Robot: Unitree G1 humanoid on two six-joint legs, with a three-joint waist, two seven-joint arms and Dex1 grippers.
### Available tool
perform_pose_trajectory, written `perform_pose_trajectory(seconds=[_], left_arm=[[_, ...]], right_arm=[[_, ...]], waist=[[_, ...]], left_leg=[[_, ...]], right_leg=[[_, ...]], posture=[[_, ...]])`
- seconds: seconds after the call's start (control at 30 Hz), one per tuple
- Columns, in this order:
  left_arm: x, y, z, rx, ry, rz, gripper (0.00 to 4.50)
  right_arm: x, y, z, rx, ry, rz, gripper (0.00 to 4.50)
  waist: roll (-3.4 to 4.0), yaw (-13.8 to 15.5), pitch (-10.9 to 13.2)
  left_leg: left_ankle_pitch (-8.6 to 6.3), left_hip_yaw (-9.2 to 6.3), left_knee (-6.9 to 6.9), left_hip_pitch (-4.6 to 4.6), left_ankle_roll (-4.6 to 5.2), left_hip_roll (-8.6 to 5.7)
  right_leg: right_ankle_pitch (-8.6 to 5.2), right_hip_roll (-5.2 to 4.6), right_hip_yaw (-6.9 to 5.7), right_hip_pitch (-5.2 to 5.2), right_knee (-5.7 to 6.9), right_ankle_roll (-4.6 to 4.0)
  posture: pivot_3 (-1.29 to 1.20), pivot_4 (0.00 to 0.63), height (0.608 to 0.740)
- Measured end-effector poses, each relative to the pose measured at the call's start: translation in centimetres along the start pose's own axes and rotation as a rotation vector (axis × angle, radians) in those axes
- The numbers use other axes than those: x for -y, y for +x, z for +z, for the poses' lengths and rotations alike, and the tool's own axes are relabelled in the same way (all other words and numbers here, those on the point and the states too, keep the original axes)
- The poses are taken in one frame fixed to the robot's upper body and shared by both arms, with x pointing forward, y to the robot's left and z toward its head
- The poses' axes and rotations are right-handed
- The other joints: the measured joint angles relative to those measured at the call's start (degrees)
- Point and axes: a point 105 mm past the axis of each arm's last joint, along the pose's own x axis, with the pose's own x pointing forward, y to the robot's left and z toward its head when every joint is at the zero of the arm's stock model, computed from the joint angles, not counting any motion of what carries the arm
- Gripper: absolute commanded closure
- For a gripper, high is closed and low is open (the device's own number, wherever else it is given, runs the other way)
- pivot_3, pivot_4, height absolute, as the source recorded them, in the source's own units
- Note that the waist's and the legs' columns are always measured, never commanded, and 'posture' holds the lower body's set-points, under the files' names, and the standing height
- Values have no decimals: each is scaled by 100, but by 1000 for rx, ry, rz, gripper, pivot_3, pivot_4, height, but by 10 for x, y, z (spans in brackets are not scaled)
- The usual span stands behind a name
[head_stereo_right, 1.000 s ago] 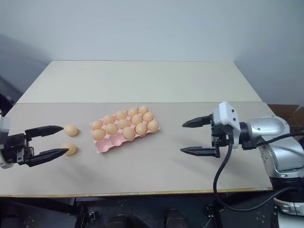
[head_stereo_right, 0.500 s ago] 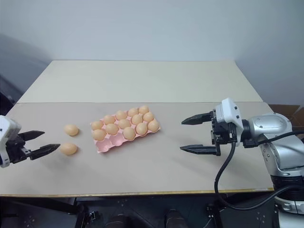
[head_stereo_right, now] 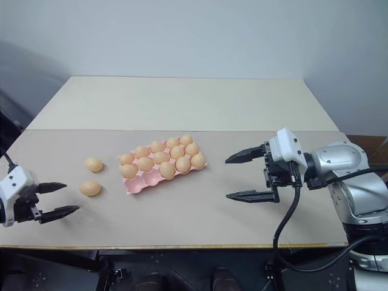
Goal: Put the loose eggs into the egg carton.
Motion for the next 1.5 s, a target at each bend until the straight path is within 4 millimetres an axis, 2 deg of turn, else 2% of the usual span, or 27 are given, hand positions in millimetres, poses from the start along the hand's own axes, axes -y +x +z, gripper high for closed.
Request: perform_pose_trajectory(seconds=[0.2, 0.33, 0.43, 0.63, 0.73, 0.83, 0.9, 0.97, 1.07, 1.2, 1.33, 1.43, 1.5], left_arm=[[-9, 21, 5, 1, 31, -37, 0], [-12, 45, 0, -27, 47, -74, 0], [-13, 61, -5, -76, 73, -105, 566], [-16, 68, -3, -81, 118, -124, 2378], [-12, 65, -1, -68, 119, -154, 2378], [-2, 57, 10, -27, 128, -224, 2378], [5, 49, 36, 78, 146, -280, 2378], [9, 49, 59, 163, 167, -298, 2378], [17, 66, 89, 294, 178, -316, 2378], [35, 104, 112, 372, 160, -360, 2378], [48, 133, 116, 378, 147, -386, 2378], [51, 142, 113, 360, 146, -402, 2378], [52, 143, 113, 363, 139, -407, 1752]], right_arm=[[-2, 2, 1, 8, -11, 3, 16], [-2, 2, 3, 12, -16, -3, 16], [-1, 2, 4, 15, -22, -6, 0], [-3, 1, 6, 9, -33, -19, 0], [-4, 0, 5, 9, -31, -39, 0], [-3, -2, 6, 10, -40, -62, 0], [-4, -1, 5, 8, -36, -68, 0], [-3, -1, 5, 9, -34, -77, 0], [-3, 0, 6, 10, -40, -84, 0], [-2, 0, 6, 12, -45, -96, 0], [-1, 0, 7, 11, -49, -105, 0], [-2, 1, 8, 10, -56, -113, 0], [-4, 2, 8, 10, -54, -115, 0]], waist=[[0, 9, 0], [0, 43, 0], [-1, 63, 0], [0, 104, -1], [0, 101, -1], [-1, 104, 0], [0, 120, 0], [0, 154, -1], [1, 226, -1], [0, 233, -1], [0, 177, -2], [0, 123, -1], [0, 114, -1]], left_leg=[[0, 0, 0, -1, 0, -1], [0, 0, 1, 0, 0, -4], [1, -1, 1, -2, 1, -5], [1, -1, 2, 0, 1, -5], [1, -1, 2, -2, 1, -5], [1, -1, 2, -6, 1, -4], [1, -1, 5, -4, 1, -3], [1, -1, 8, -1, 1, -4], [1, -5, 18, 0, 1, -5], [1, -10, 34, -15, 1, -7], [1, -13, 45, -22, 2, -9], [1, -16, 45, -22, 2, -10], [1, -17, 45, -23, 2, -10]], right_leg=[[0, 0, 0, 0, 1, 0], [0, 0, 0, 1, 2, 0], [1, 1, 1, 0, 2, 0], [0, 1, 1, 1, 6, 0], [0, 0, 1, 0, 4, 0], [0, 0, 1, -3, 5, 0], [0, 0, 0, 0, 6, 1], [0, -1, -1, 7, 6, 1], [0, -1, -4, 14, 6, 2], [2, 0, -3, 8, 3, 5], [3, 0, -1, 5, 5, 7], [3, 1, -1, 5, 6, 7], [3, 0, -1, 6, 6, 8]], posture=[[0, 150, 740], [0, 150, 740], [0, 150, 740], [0, 150, 740], [0, 150, 740], [0, 150, 740], [0, 150, 740], [0, 150, 740], [0, 150, 740], [0, 150, 740], [0, 150, 740], [0, 150, 740], [0, 150, 740]])
